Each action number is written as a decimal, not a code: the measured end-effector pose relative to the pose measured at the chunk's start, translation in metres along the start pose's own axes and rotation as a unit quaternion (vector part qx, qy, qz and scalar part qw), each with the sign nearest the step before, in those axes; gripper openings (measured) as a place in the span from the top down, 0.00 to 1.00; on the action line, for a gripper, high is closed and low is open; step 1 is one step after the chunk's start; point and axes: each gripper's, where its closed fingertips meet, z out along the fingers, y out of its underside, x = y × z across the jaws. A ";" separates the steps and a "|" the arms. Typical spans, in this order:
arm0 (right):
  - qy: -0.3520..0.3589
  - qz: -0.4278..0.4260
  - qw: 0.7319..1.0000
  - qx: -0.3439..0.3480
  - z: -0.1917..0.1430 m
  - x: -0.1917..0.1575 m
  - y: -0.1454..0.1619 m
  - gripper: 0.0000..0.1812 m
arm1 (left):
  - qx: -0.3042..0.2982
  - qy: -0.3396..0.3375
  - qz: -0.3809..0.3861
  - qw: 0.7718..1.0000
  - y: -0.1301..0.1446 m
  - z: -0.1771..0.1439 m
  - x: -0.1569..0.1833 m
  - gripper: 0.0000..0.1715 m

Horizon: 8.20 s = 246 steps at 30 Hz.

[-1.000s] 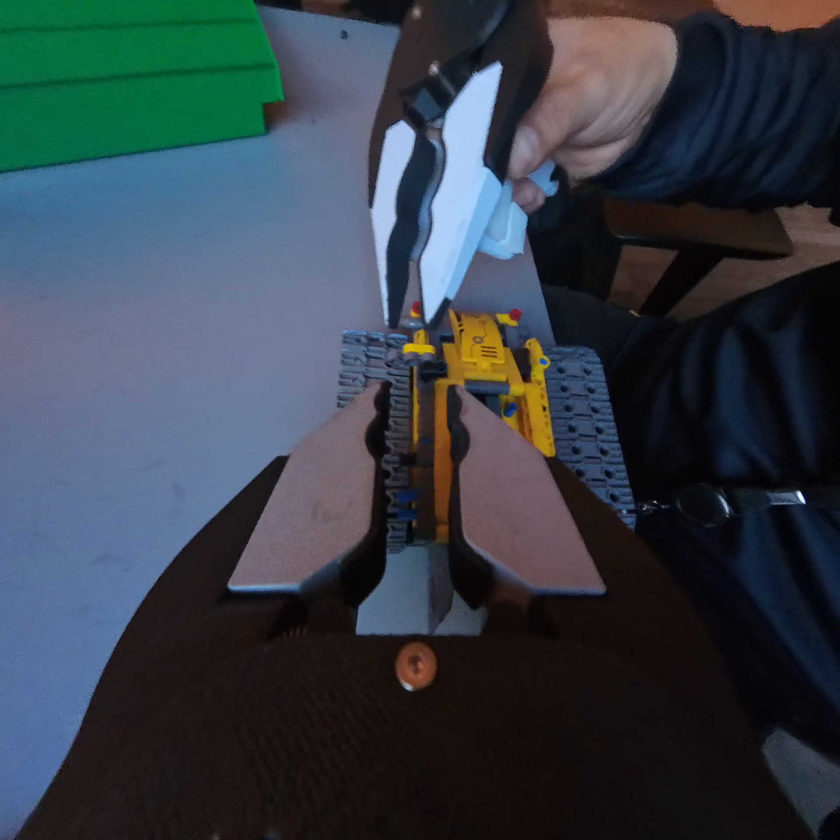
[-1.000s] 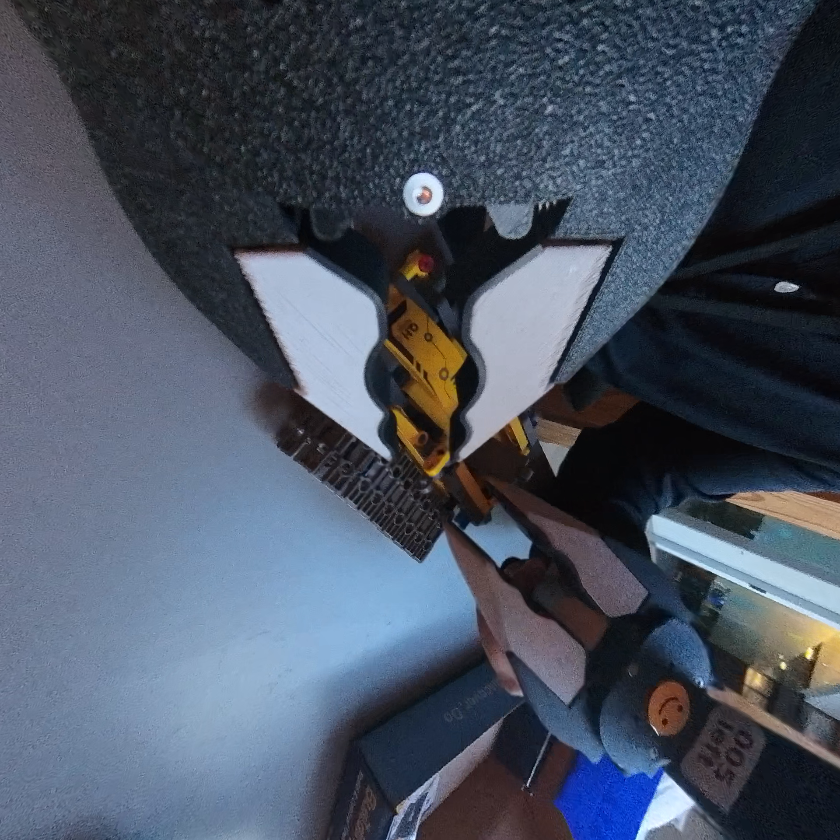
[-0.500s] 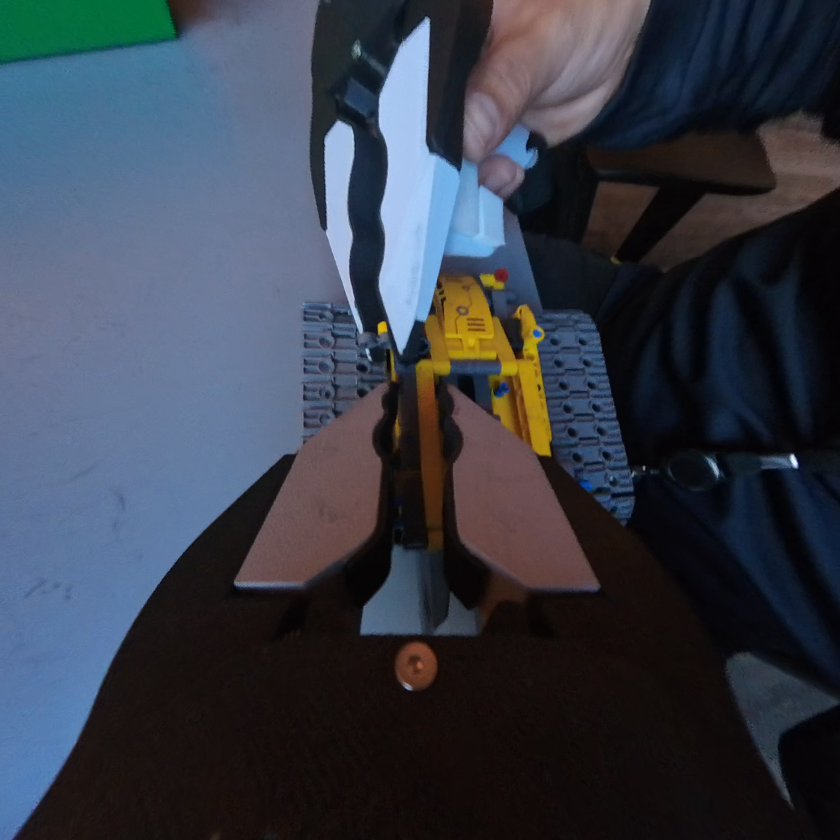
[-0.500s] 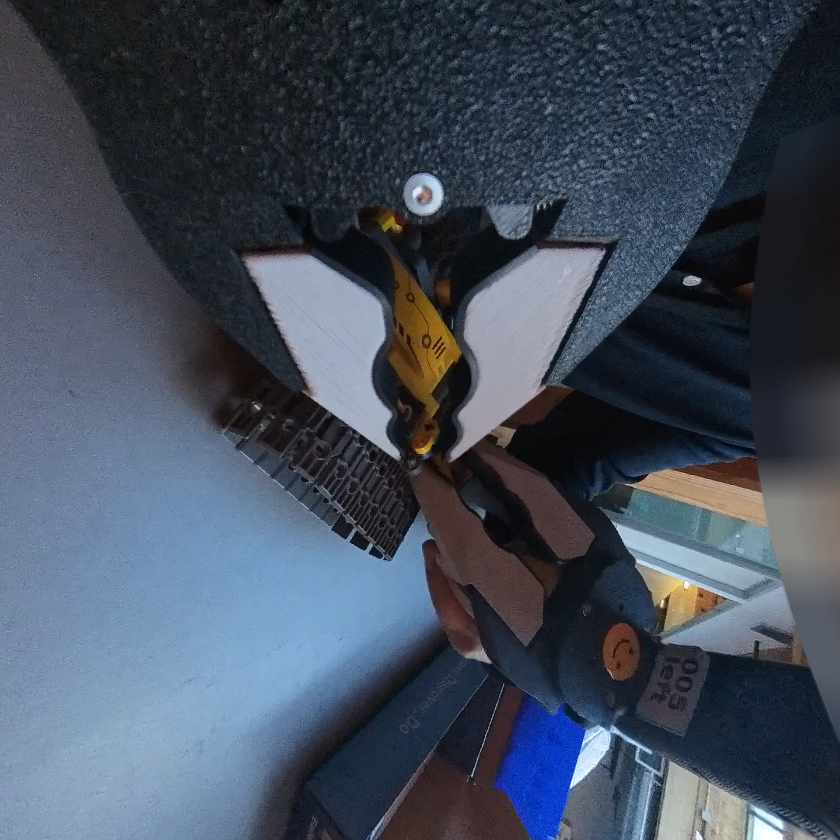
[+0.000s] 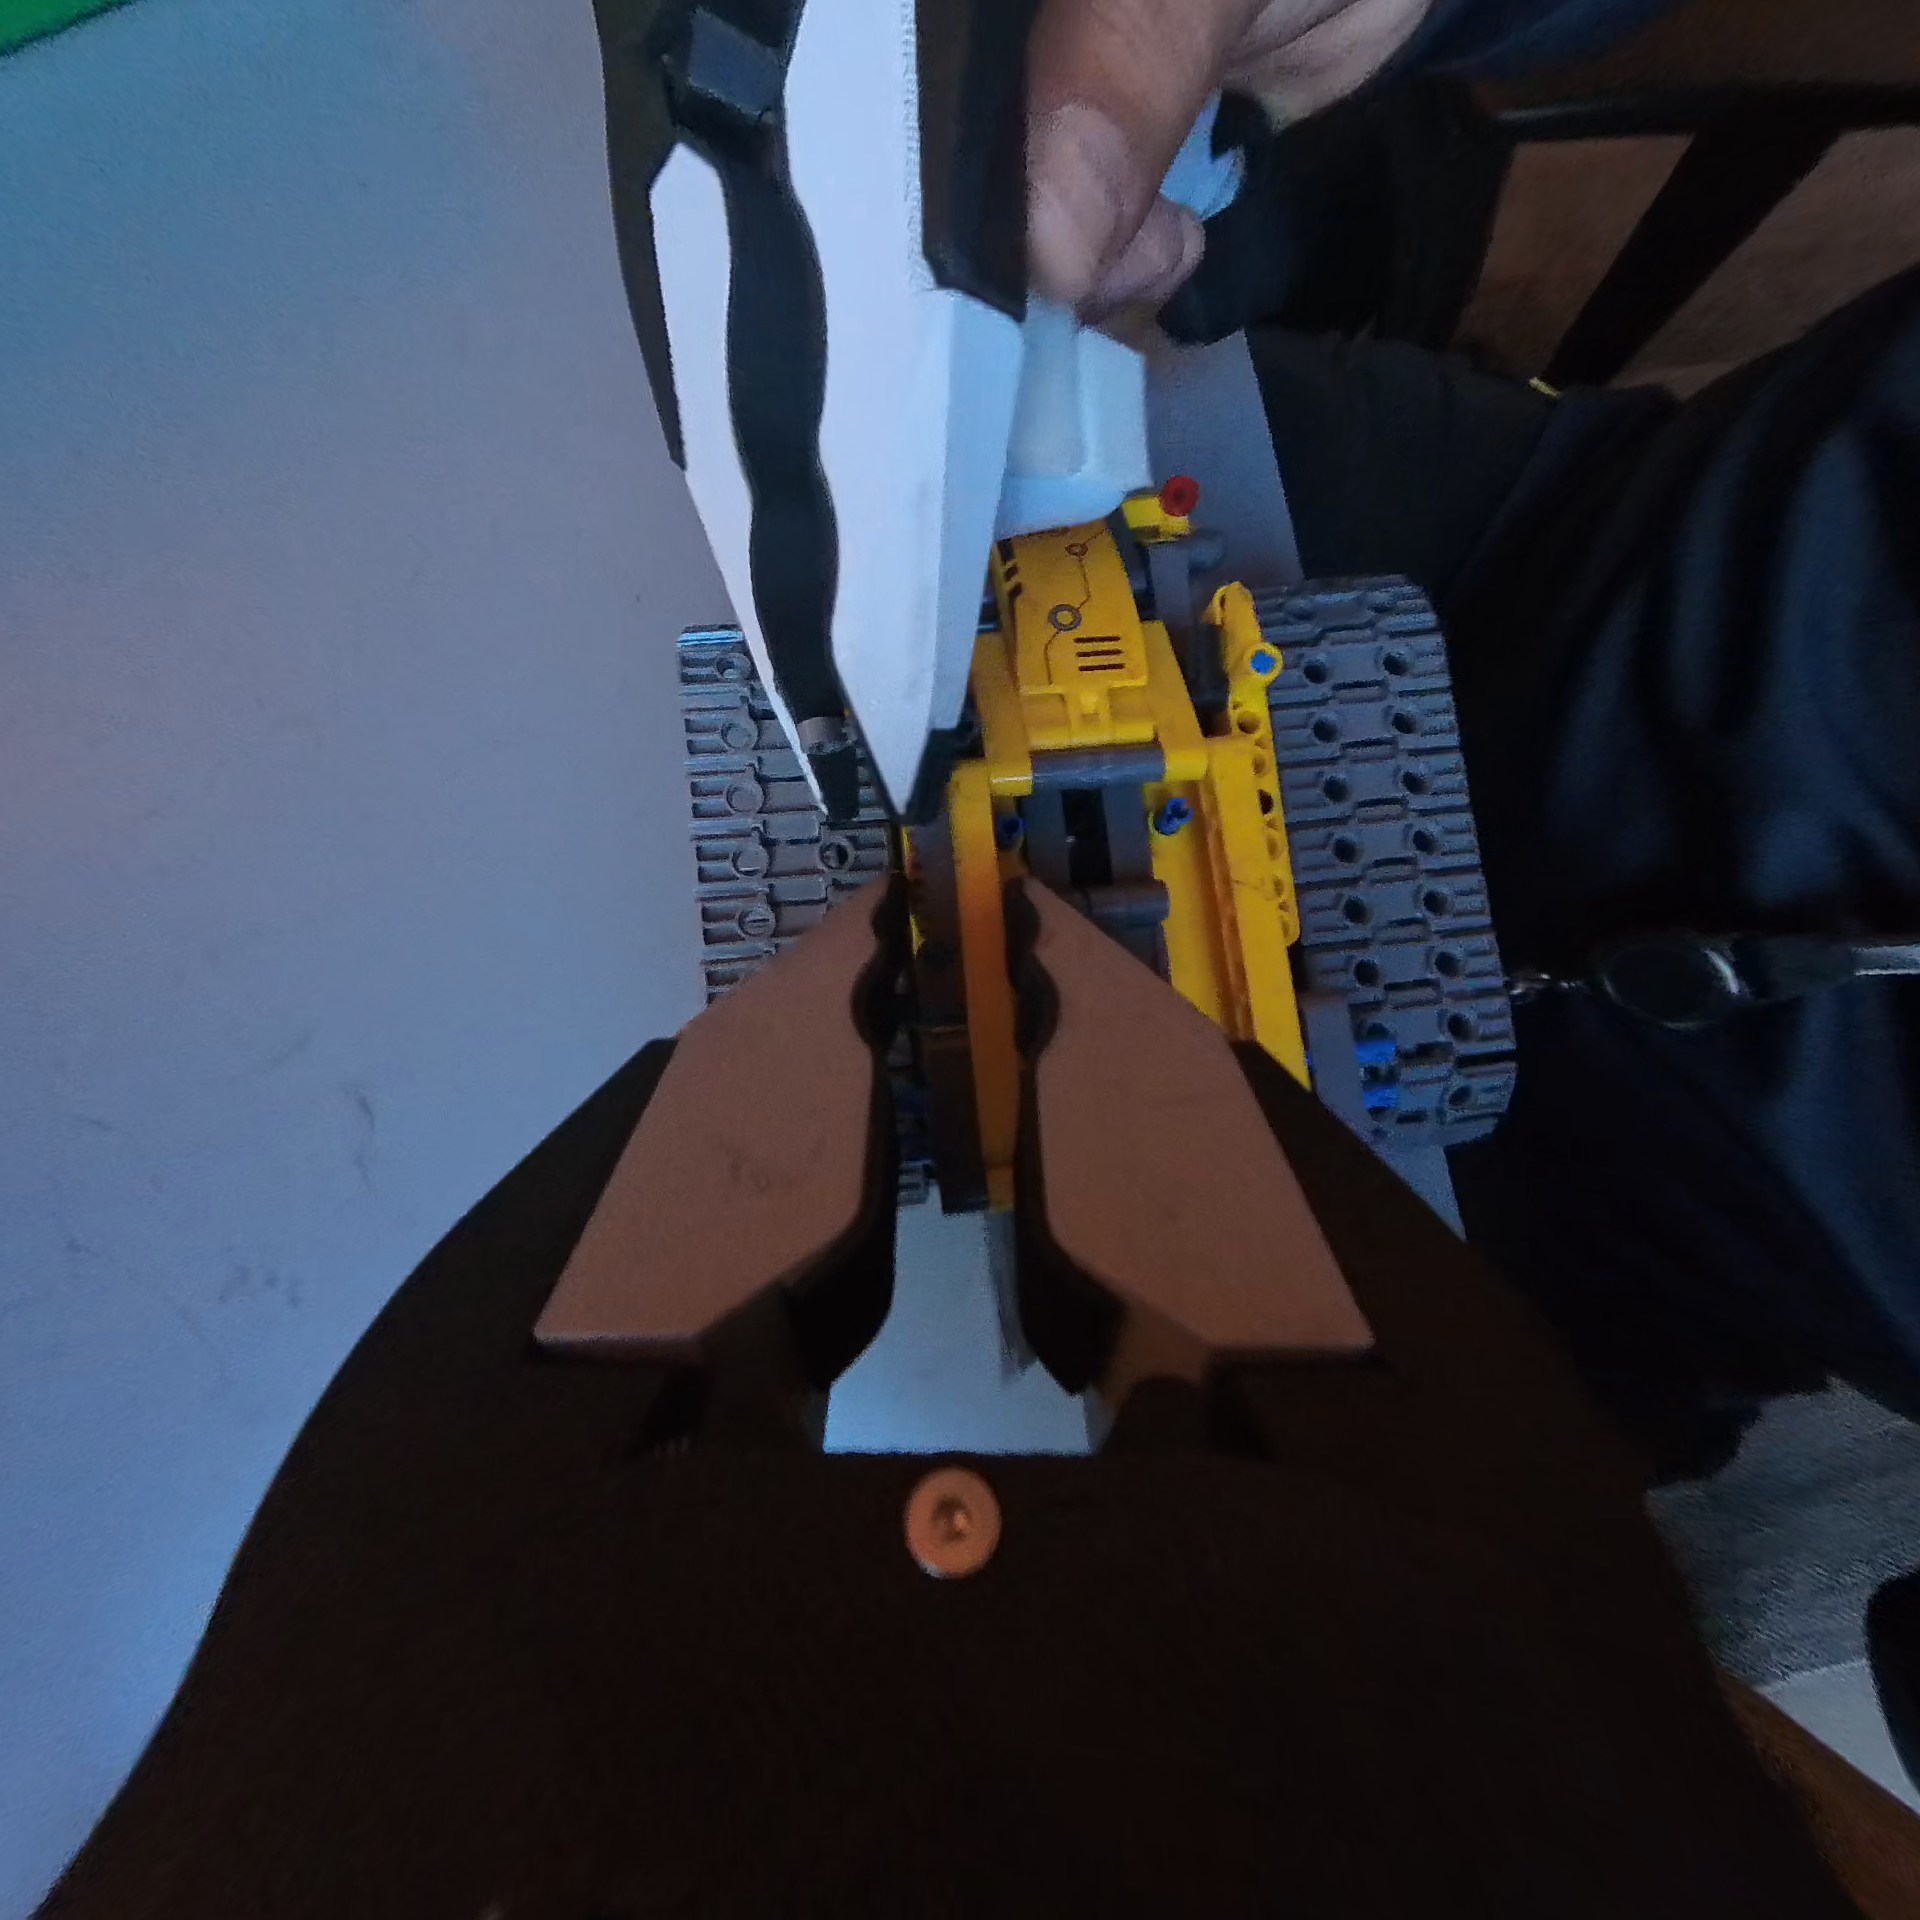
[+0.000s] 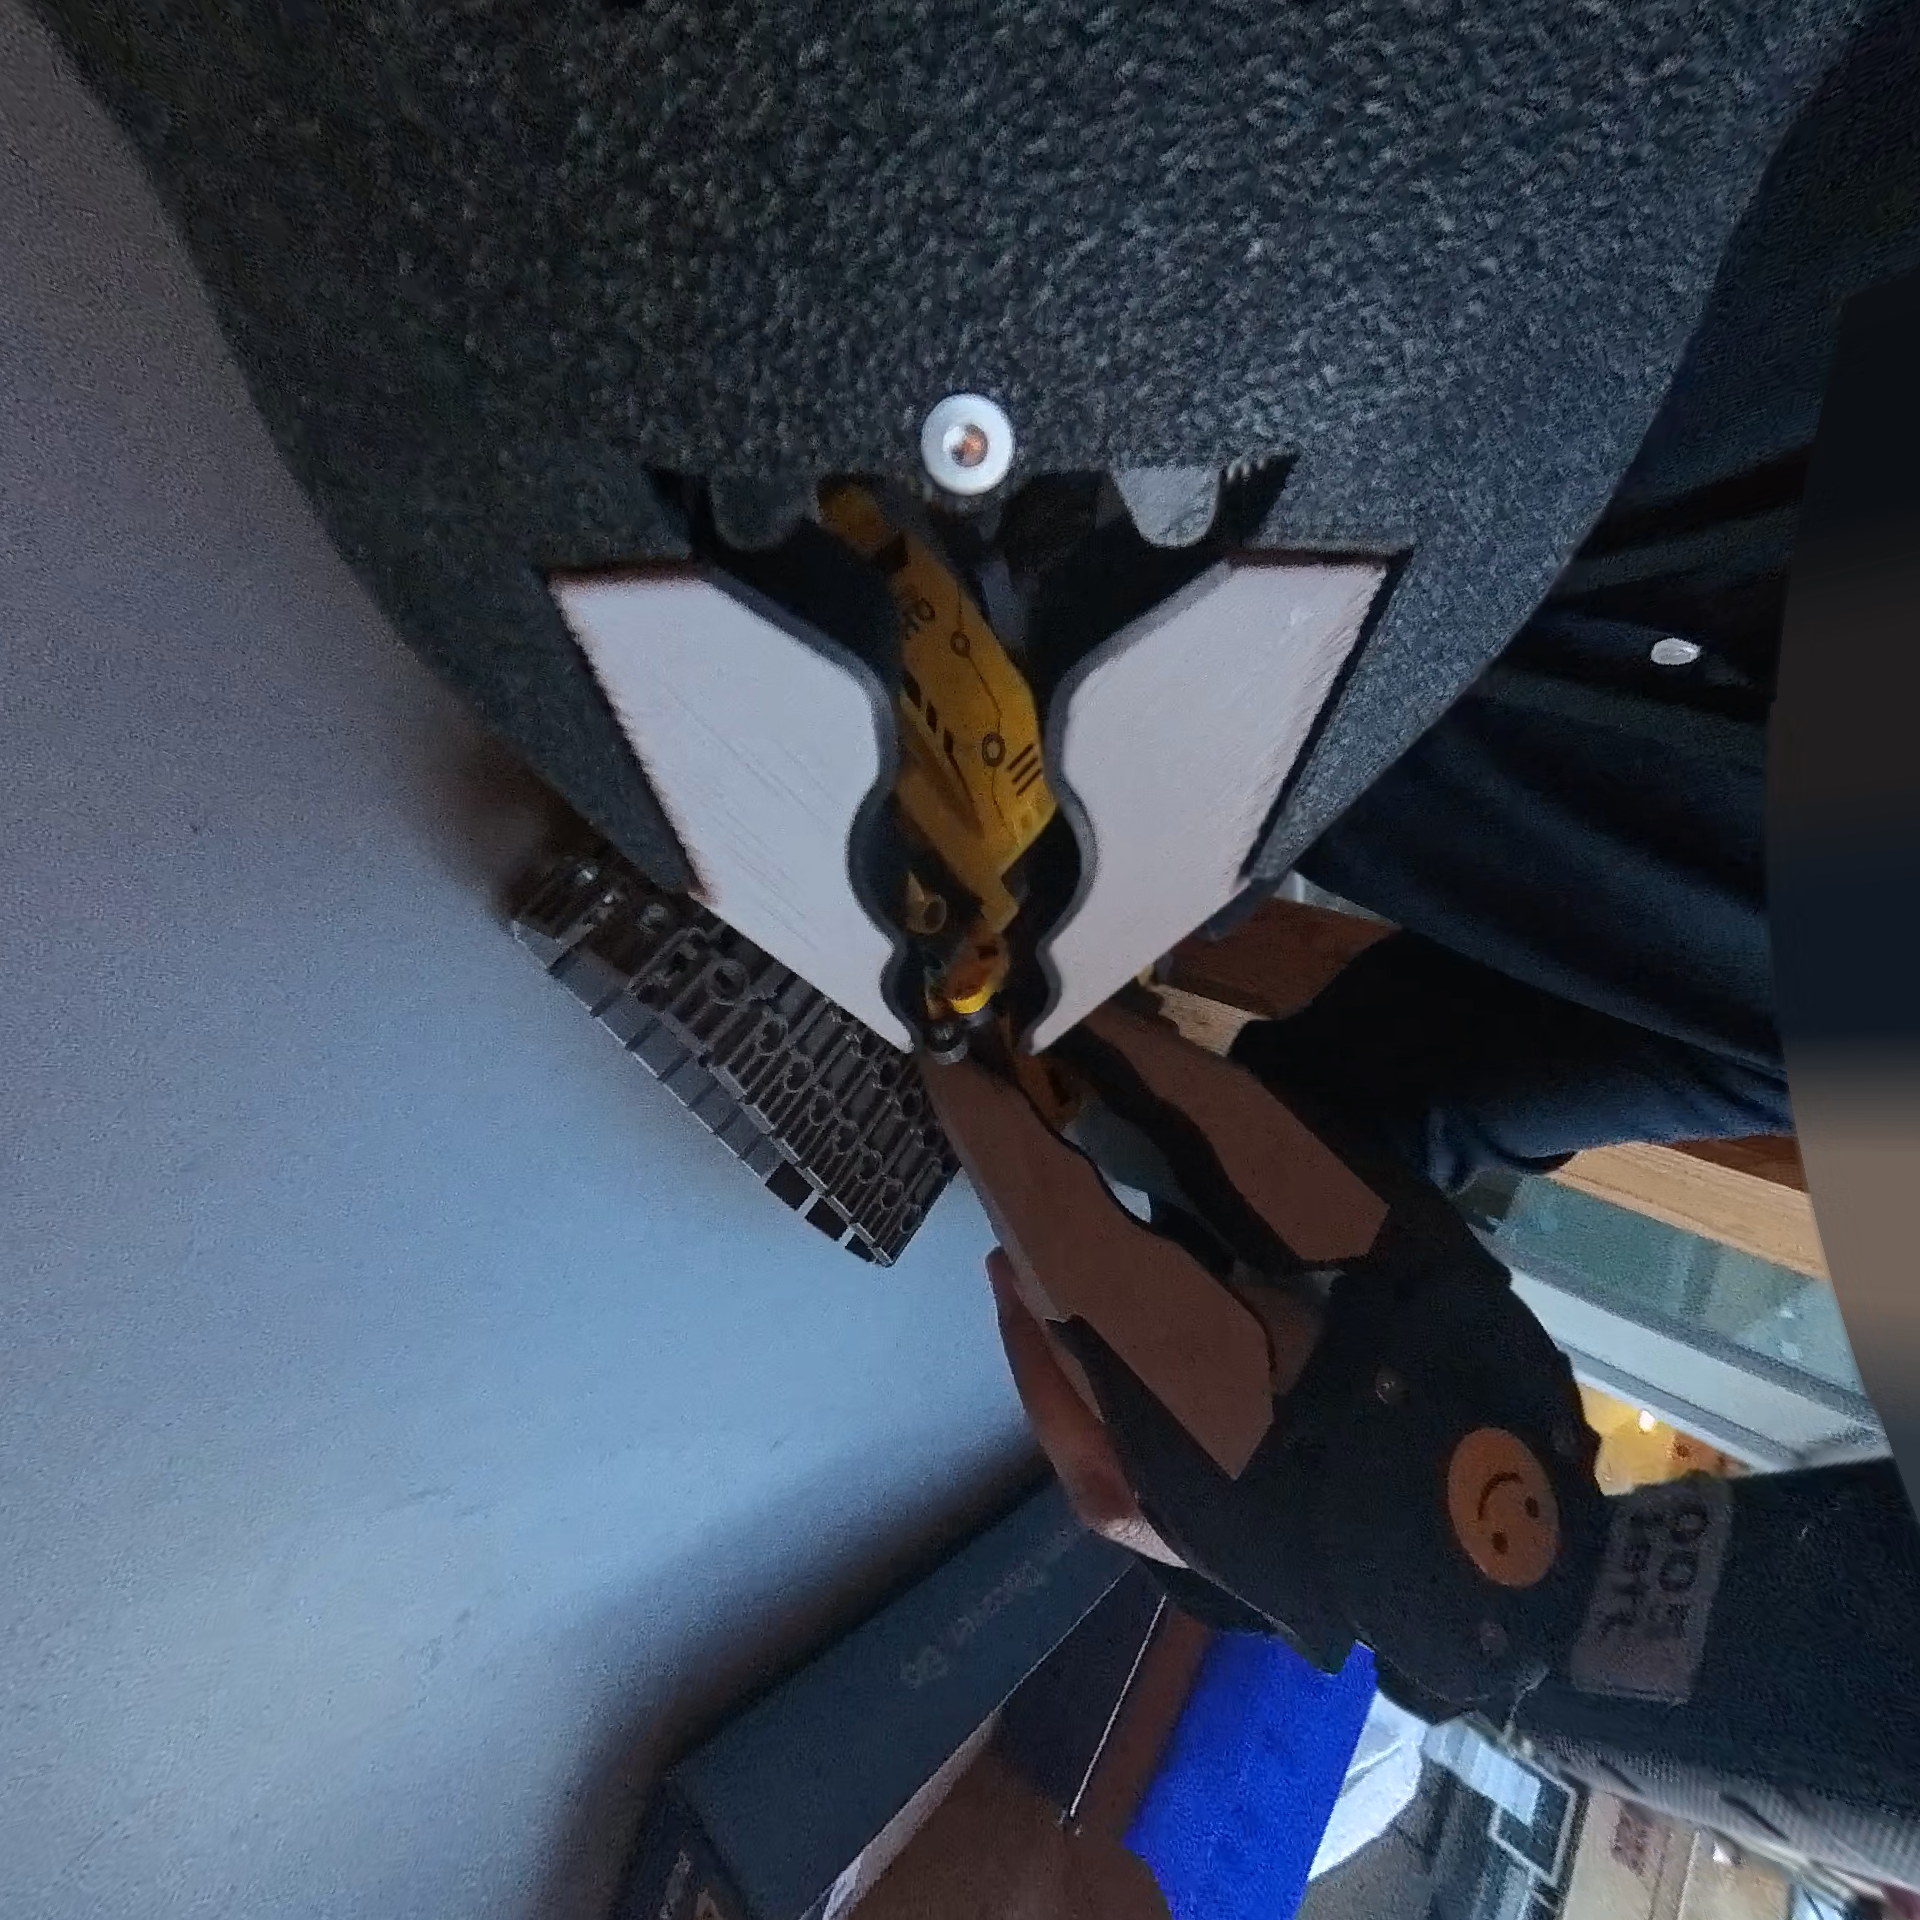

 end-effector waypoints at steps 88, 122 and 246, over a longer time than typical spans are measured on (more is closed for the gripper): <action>0.174 -0.282 0.939 0.094 -0.081 0.061 -0.053 0.97 | 0.110 0.100 -0.056 0.987 0.005 -0.016 0.008 0.92; 0.261 -0.308 0.911 0.085 -0.098 0.027 0.011 0.81 | 0.293 -0.033 -0.134 0.946 0.000 -0.086 -0.072 0.90; 0.088 -0.422 0.902 -0.017 0.025 -0.024 0.037 0.86 | -0.015 -0.192 -0.087 0.977 0.036 -0.018 0.043 0.95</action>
